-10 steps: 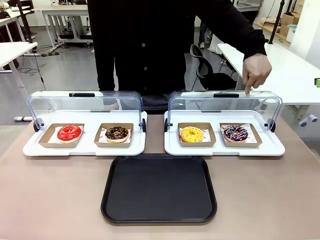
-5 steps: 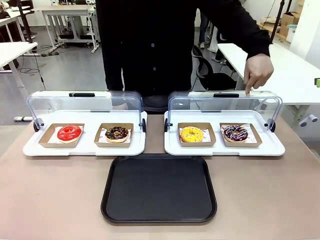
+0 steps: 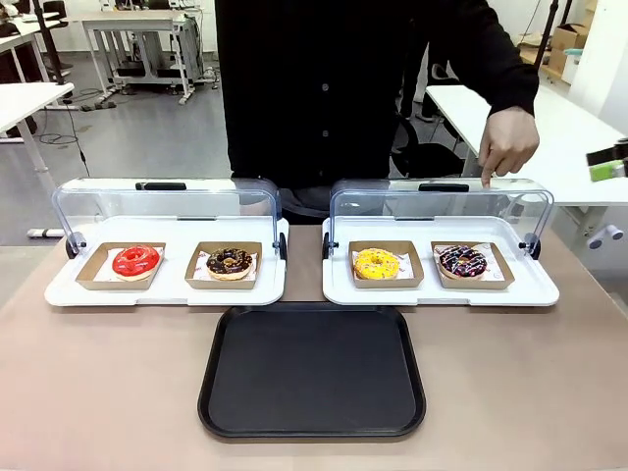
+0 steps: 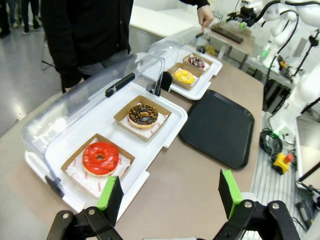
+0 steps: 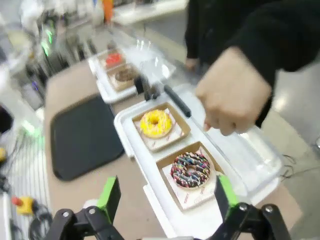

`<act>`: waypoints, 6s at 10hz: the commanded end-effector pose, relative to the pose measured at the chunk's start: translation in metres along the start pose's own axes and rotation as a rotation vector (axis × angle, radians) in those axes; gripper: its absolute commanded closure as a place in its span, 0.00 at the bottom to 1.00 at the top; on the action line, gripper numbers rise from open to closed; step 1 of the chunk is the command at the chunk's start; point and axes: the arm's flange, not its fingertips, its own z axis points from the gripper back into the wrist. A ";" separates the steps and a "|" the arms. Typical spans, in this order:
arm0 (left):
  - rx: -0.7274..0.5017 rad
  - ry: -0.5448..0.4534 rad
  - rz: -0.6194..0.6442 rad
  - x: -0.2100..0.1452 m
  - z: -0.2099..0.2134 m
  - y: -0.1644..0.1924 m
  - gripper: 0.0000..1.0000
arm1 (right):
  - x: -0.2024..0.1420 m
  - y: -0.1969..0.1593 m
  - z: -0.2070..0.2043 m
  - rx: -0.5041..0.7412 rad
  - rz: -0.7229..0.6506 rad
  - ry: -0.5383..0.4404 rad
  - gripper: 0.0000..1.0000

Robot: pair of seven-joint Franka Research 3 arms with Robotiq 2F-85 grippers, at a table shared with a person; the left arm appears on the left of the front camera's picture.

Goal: Move the fourth donut from the left to the tray.
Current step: Pick up the Paper togo box containing the Donut indicated by the person and place it on the Handle tray.

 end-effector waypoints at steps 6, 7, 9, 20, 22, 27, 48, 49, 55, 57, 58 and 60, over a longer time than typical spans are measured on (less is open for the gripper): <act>-0.005 -0.026 -0.023 0.001 0.001 0.001 0.00 | -0.029 0.082 -0.108 -0.156 0.513 0.453 0.00; -0.005 -0.026 -0.023 0.001 0.001 0.001 0.00 | -0.035 0.079 -0.119 -0.183 0.523 0.494 0.00; -0.005 -0.026 -0.023 0.001 0.001 0.001 0.00 | -0.038 0.075 -0.127 -0.200 0.513 0.511 0.00; -0.005 -0.026 -0.023 0.001 0.001 0.001 0.00 | -0.046 0.057 -0.152 -0.151 0.541 0.620 0.00; -0.005 -0.026 -0.023 0.001 0.001 0.001 0.00 | -0.050 0.046 -0.163 -0.146 0.539 0.665 0.00; -0.005 -0.026 -0.023 0.001 0.001 0.001 0.00 | -0.055 0.017 -0.189 -0.138 0.538 0.721 0.00; -0.005 -0.026 -0.023 0.001 0.001 0.001 0.00 | -0.079 -0.007 -0.215 -0.046 0.537 0.837 1.00; -0.005 -0.026 -0.023 0.001 0.001 0.001 0.00 | -0.075 -0.011 -0.213 -0.044 0.552 0.774 1.00; -0.005 -0.026 -0.023 0.001 0.001 0.001 0.00 | -0.064 0.027 -0.203 -0.160 0.553 0.786 0.98; -0.005 -0.026 -0.023 0.001 0.001 0.001 0.00 | -0.057 0.041 -0.200 -0.186 0.522 0.776 0.98; -0.005 -0.026 -0.023 0.001 0.001 0.001 0.00 | -0.048 0.058 -0.194 -0.177 0.534 0.745 0.98; -0.005 -0.026 -0.023 0.001 0.001 0.001 0.00 | -0.035 0.106 -0.194 -0.131 0.500 0.711 0.98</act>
